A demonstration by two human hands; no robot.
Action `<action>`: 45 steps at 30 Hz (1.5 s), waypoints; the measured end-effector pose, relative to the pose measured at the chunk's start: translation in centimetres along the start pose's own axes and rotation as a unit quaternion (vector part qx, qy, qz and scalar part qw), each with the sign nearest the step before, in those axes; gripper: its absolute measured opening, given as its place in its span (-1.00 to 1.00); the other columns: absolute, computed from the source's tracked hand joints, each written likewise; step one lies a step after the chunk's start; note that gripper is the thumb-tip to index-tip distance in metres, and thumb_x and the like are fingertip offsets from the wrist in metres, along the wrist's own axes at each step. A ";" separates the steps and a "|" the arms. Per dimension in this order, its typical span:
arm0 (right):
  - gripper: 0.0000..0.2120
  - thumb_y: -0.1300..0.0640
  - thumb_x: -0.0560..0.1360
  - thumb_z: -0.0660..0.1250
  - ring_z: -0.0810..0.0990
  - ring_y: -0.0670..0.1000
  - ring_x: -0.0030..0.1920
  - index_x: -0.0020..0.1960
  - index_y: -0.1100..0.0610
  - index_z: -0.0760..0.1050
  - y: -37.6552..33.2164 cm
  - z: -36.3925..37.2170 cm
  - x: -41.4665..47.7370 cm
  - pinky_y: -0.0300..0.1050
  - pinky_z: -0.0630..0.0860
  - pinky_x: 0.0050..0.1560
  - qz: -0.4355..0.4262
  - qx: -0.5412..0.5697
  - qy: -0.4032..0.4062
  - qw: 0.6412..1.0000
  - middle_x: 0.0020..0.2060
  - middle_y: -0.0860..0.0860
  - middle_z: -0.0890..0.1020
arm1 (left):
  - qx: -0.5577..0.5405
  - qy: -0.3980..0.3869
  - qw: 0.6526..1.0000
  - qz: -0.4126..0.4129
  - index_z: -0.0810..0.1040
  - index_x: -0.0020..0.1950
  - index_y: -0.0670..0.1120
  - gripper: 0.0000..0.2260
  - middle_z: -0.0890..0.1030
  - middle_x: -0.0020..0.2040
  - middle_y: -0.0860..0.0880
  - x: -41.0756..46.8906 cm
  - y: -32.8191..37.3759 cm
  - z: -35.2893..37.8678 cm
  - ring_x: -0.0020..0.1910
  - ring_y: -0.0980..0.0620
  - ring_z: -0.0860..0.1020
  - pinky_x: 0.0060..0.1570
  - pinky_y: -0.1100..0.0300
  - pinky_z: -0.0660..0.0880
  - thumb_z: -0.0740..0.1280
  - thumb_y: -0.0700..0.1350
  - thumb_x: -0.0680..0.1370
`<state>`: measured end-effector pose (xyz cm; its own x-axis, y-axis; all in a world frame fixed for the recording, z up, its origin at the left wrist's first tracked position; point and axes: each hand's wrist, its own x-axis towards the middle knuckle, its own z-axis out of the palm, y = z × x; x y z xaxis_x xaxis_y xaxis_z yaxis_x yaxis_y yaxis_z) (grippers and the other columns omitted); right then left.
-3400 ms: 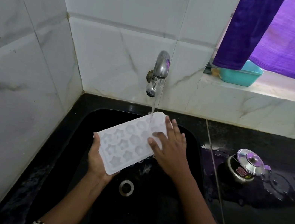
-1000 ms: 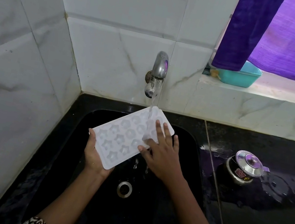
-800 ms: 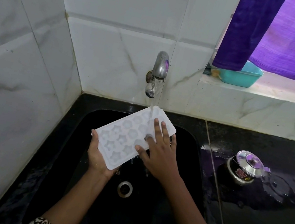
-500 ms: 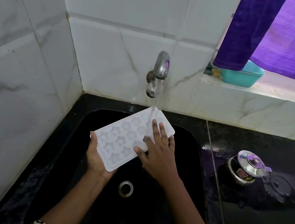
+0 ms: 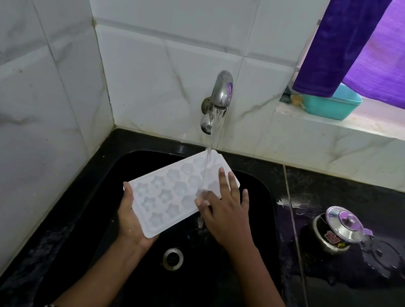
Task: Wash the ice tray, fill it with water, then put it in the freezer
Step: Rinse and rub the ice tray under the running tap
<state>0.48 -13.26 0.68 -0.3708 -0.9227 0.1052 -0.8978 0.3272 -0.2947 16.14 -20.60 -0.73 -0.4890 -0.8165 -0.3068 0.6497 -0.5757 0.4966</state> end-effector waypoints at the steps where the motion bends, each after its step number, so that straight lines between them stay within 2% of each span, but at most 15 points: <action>1: -0.33 -0.34 0.43 -0.25 -0.23 0.00 0.53 0.13 -0.04 0.48 -0.2 0.0 0.0 0.20 -0.16 0.44 0.004 0.001 0.010 1.000 0.55 -0.02 -0.10 | -0.003 -0.002 1.000 -0.003 0.41 0.40 -0.14 -0.34 0.53 0.31 -0.23 -0.1 -0.2 0.1 0.24 -0.25 0.53 0.09 -0.12 0.56 0.01 0.34 0.57; 4: -0.30 -0.36 0.42 -0.23 -0.29 -0.05 0.50 0.26 0.00 0.40 -1.0 0.4 -0.3 0.19 -0.16 0.44 -0.022 -0.010 -0.016 1.000 0.54 -0.03 -0.15 | -0.007 -0.011 1.000 -0.014 0.38 0.41 -0.16 -0.30 0.52 0.31 -0.25 -0.2 -0.4 0.4 0.26 -0.27 0.52 0.15 -0.16 0.51 0.01 0.35 0.55; 6: -0.26 -0.37 0.41 -0.24 -0.37 -0.13 0.45 0.36 -0.03 0.33 -0.6 0.4 -0.8 0.15 -0.20 0.45 -0.031 0.000 -0.033 0.999 0.52 -0.10 -0.24 | -0.007 -0.013 1.000 -0.015 0.36 0.43 -0.15 -0.30 0.51 0.32 -0.25 0.0 -0.2 0.3 0.27 -0.27 0.51 0.12 -0.15 0.54 0.01 0.36 0.55; 8: -0.30 -0.36 0.41 -0.24 -0.37 -0.15 0.43 0.31 -0.09 0.40 0.4 0.0 -1.2 0.11 -0.22 0.44 -0.009 0.031 -0.013 0.999 0.50 -0.12 -0.23 | -0.005 -0.019 1.000 -0.015 0.35 0.45 -0.14 -0.30 0.49 0.34 -0.24 0.3 -0.3 -0.2 0.28 -0.27 0.50 0.09 -0.14 0.55 0.00 0.36 0.55; 11: -0.39 -0.32 0.45 -0.15 -0.25 -0.12 0.48 0.14 -0.03 0.51 1.4 -0.4 -1.7 0.11 -0.13 0.45 0.033 0.071 0.055 0.995 0.54 -0.05 -0.04 | -0.002 -0.032 0.999 -0.030 0.35 0.45 -0.13 -0.31 0.48 0.36 -0.22 0.3 -1.0 -0.2 0.30 -0.26 0.48 0.12 -0.14 0.54 0.00 0.35 0.55; 14: -0.43 -0.29 0.45 -0.06 -0.17 -0.08 0.50 0.20 -0.01 0.50 1.4 -0.5 -1.4 0.20 -0.02 0.44 0.033 0.073 0.088 0.993 0.54 -0.01 0.01 | -0.008 -0.039 0.998 -0.057 0.38 0.43 -0.13 -0.31 0.51 0.33 -0.22 0.4 -2.0 0.2 0.27 -0.25 0.51 0.15 -0.15 0.52 0.02 0.36 0.54; 19: -0.36 -0.31 0.42 -0.12 -0.39 -0.15 0.43 0.33 -0.06 0.40 0.5 -1.2 0.0 0.17 -0.14 0.44 -0.023 0.063 0.043 0.997 0.49 -0.11 -0.24 | -0.017 -0.059 0.993 -0.102 0.38 0.44 -0.15 -0.28 0.49 0.34 -0.23 0.9 -3.1 0.8 0.28 -0.26 0.50 0.22 -0.21 0.44 0.03 0.36 0.52; 22: -0.44 -0.31 0.48 -0.07 -0.32 -0.08 0.48 0.24 -0.05 0.47 -0.2 -1.3 1.4 0.21 -0.15 0.44 -0.036 0.018 0.027 0.999 0.53 -0.06 -0.16 | -0.017 -0.080 0.990 -0.115 0.48 0.36 -0.16 -0.30 0.52 0.31 -0.25 1.2 -3.4 1.2 0.23 -0.26 0.53 0.13 -0.21 0.52 0.02 0.35 0.53; 24: -0.56 -0.25 0.55 0.04 -0.25 0.00 0.52 0.15 0.00 0.51 -0.6 -1.3 2.2 0.25 -0.14 0.46 -0.016 -0.016 0.011 1.000 0.55 0.00 -0.11 | -0.017 -0.088 0.989 -0.115 0.45 0.39 -0.17 -0.30 0.51 0.32 -0.25 1.3 -3.7 1.3 0.23 -0.25 0.54 0.16 -0.20 0.50 0.02 0.35 0.54; 26: -0.58 -0.23 0.56 0.07 -0.25 0.02 0.52 0.19 0.01 0.49 -1.0 -1.3 2.5 0.23 -0.19 0.44 -0.026 -0.038 0.001 0.999 0.55 0.01 -0.13 | -0.026 -0.094 0.989 -0.115 0.42 0.42 -0.18 -0.29 0.53 0.29 -0.25 1.6 -3.8 1.4 0.19 -0.24 0.57 0.12 -0.19 0.52 0.03 0.34 0.54; 29: -0.52 -0.26 0.55 0.04 -0.27 0.00 0.52 0.30 -0.02 0.42 -0.8 -1.4 2.3 0.21 -0.22 0.44 -0.059 -0.065 -0.026 0.996 0.54 -0.02 -0.17 | -0.038 -0.117 0.985 -0.117 0.45 0.39 -0.18 -0.29 0.54 0.28 -0.25 2.0 -3.5 1.2 0.15 -0.22 0.59 0.09 -0.18 0.54 0.03 0.35 0.53; 34: -0.33 -0.34 0.44 -0.20 -0.20 0.02 0.53 0.08 0.00 0.54 -0.5 -1.5 2.6 0.25 -0.18 0.43 -0.026 -0.037 0.033 0.998 0.55 0.01 -0.07 | -0.057 -0.128 0.981 -0.134 0.50 0.35 -0.20 -0.30 0.53 0.29 -0.26 1.7 -4.3 0.8 0.22 -0.26 0.54 0.16 -0.18 0.50 0.05 0.35 0.55; 38: -0.24 -0.37 0.38 -0.25 -0.26 -0.01 0.52 0.28 -0.01 0.44 -0.8 -0.9 2.1 0.25 -0.20 0.45 -0.059 -0.041 -0.008 0.997 0.55 -0.03 -0.15 | -0.039 -0.123 0.984 -0.123 0.46 0.37 -0.18 -0.28 0.50 0.32 -0.27 2.1 -3.9 0.6 0.22 -0.28 0.54 0.15 -0.25 0.49 0.03 0.37 0.53; 42: -0.31 -0.35 0.42 -0.23 -0.20 0.02 0.53 0.08 -0.02 0.54 -0.4 -0.9 2.5 0.22 -0.20 0.43 -0.026 -0.021 0.037 0.999 0.55 0.00 -0.08 | -0.027 -0.114 0.985 -0.122 0.48 0.36 -0.17 -0.28 0.50 0.32 -0.25 2.0 -3.9 0.6 0.21 -0.23 0.55 0.25 -0.23 0.41 0.05 0.37 0.52; 45: -0.42 -0.32 0.50 -0.11 -0.22 0.01 0.53 0.24 -0.02 0.45 -1.3 -0.6 2.5 0.24 -0.18 0.43 -0.048 -0.030 0.016 0.998 0.55 0.00 -0.11 | -0.057 -0.114 0.986 -0.110 0.42 0.41 -0.20 -0.26 0.52 0.29 -0.23 2.1 -3.5 0.9 0.14 -0.19 0.58 0.18 -0.19 0.47 0.06 0.37 0.52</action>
<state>0.59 -15.83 1.89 -0.2894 -0.9437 0.1600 -0.9415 0.2505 -0.2255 12.31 -20.28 -2.44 -0.7355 -0.6475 -0.1995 0.5678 -0.7497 0.3400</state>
